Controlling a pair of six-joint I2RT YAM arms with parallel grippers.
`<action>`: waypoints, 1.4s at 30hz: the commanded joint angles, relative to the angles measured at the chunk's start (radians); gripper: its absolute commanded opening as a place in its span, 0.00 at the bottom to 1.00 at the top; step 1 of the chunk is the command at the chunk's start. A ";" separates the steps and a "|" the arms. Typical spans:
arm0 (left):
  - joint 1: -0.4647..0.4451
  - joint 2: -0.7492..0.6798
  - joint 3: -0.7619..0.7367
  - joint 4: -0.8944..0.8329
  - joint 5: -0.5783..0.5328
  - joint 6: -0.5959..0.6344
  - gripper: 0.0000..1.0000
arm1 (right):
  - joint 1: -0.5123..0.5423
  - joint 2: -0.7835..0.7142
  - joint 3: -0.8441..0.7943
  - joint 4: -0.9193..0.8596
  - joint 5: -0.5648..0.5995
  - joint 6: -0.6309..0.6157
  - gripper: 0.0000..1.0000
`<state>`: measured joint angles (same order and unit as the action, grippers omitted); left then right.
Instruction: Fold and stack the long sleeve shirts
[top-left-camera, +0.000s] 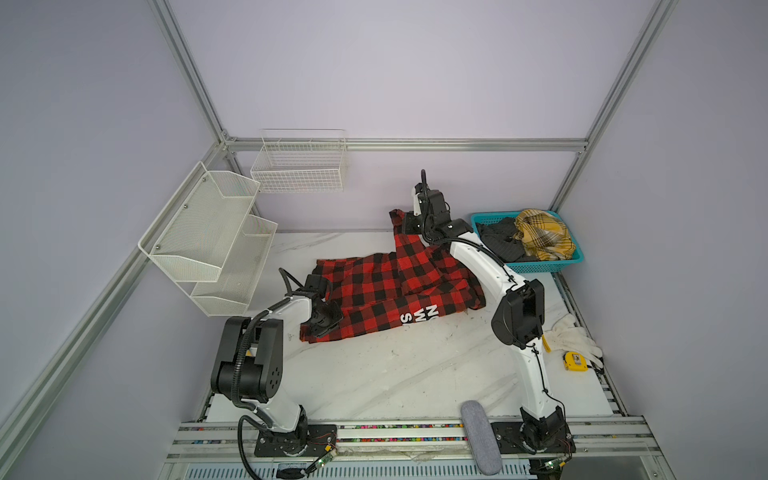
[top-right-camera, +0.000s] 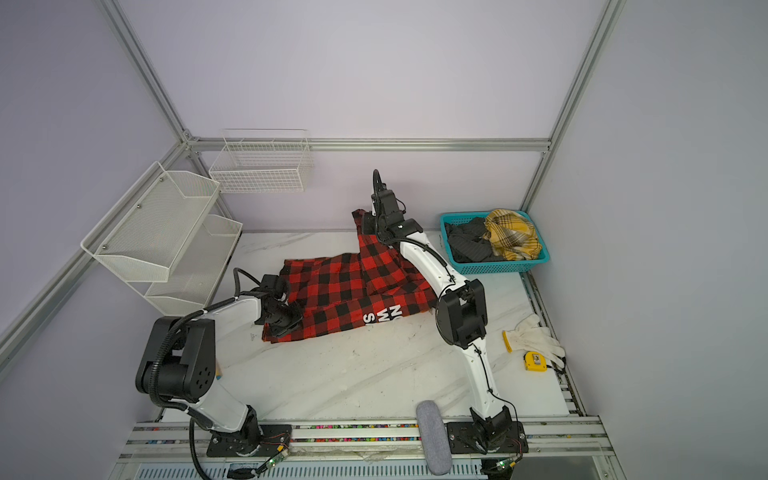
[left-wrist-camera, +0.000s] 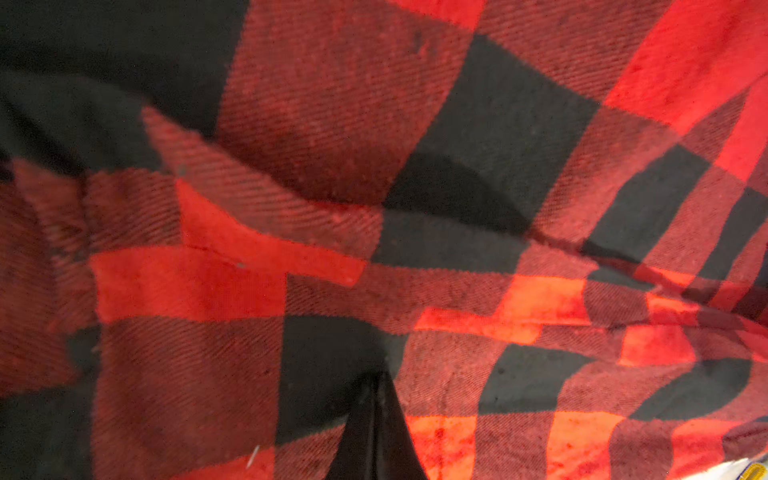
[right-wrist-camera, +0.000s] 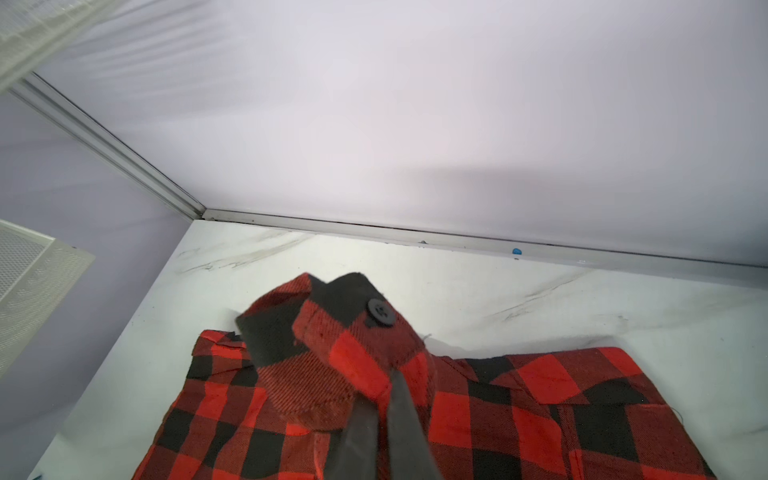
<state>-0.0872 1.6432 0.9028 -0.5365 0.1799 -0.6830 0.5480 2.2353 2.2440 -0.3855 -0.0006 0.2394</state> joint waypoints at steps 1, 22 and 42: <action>0.003 0.044 -0.046 -0.005 -0.054 0.032 0.00 | 0.023 -0.103 -0.017 0.022 0.073 -0.033 0.07; -0.004 -0.315 -0.006 -0.085 0.103 -0.189 0.59 | 0.311 -0.472 -0.758 0.349 0.361 0.143 0.09; -0.183 -0.419 -0.168 0.027 0.192 -0.564 0.75 | 0.480 -0.654 -1.047 0.154 0.348 0.457 0.78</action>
<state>-0.2394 1.2190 0.7330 -0.5571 0.3527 -1.1706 1.0843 1.6379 1.1751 -0.1650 0.3367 0.6643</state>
